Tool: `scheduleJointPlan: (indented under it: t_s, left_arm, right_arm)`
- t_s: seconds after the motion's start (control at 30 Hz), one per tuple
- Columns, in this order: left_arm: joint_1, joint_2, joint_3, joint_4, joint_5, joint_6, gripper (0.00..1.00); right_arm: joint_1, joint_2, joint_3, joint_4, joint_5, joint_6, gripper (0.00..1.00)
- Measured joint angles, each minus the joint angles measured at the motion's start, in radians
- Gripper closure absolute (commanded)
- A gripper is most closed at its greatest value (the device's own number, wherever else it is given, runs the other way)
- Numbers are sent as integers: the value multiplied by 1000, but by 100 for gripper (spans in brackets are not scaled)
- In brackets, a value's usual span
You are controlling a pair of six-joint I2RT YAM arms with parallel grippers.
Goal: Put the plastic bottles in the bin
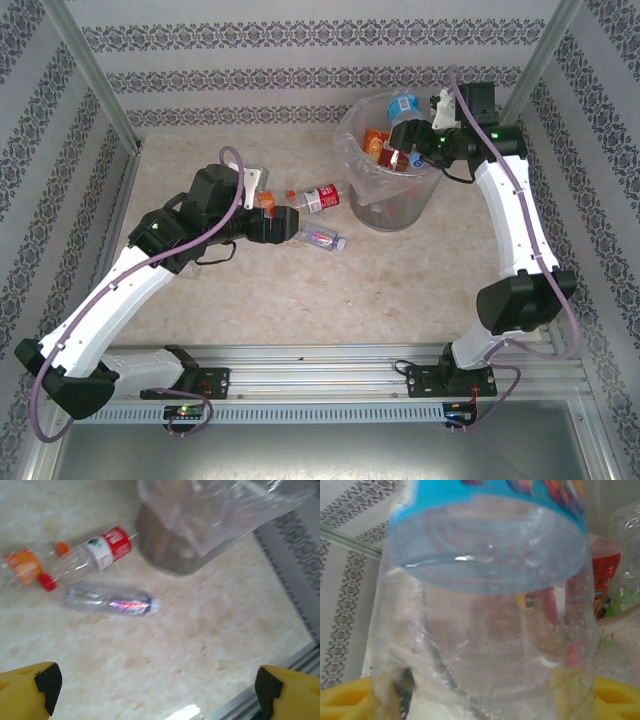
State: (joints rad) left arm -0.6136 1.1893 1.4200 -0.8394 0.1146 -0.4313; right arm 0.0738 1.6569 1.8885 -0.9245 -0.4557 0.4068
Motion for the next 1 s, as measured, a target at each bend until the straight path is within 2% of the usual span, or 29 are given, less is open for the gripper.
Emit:
scheduleJointPlan:
  t_s: [0.1,0.17,0.37,0.47,0.6,0.83,1.0]
  left_arm:
    - [0,-3,-3,-43,-42,0,0]
    - [0,-16,-14,-46,-54,-5,0]
    - [9,-63,-42,-56,-88,-45,0]
    - [44,-64,-50,-68,-95,-74,0]
    - [168,-65,-93,-97,-69,-119,0]
    - [460,-113,-241,-122,49,-204,0]
    - [589,-115,-344,-126,105,-245,0]
  right_arm:
    - [0,20,29,-33,32,-1,13]
    - [0,22,42,-51,53,-7,11]
    - [0,15,69,-80,92,-26,11]
    - [0,-6,63,-82,93,-43,11]
    - [0,-91,12,-80,74,-69,11]
    - [0,-306,-179,-33,-38,-79,10]
    - [19,-453,-351,43,-159,-54,4]
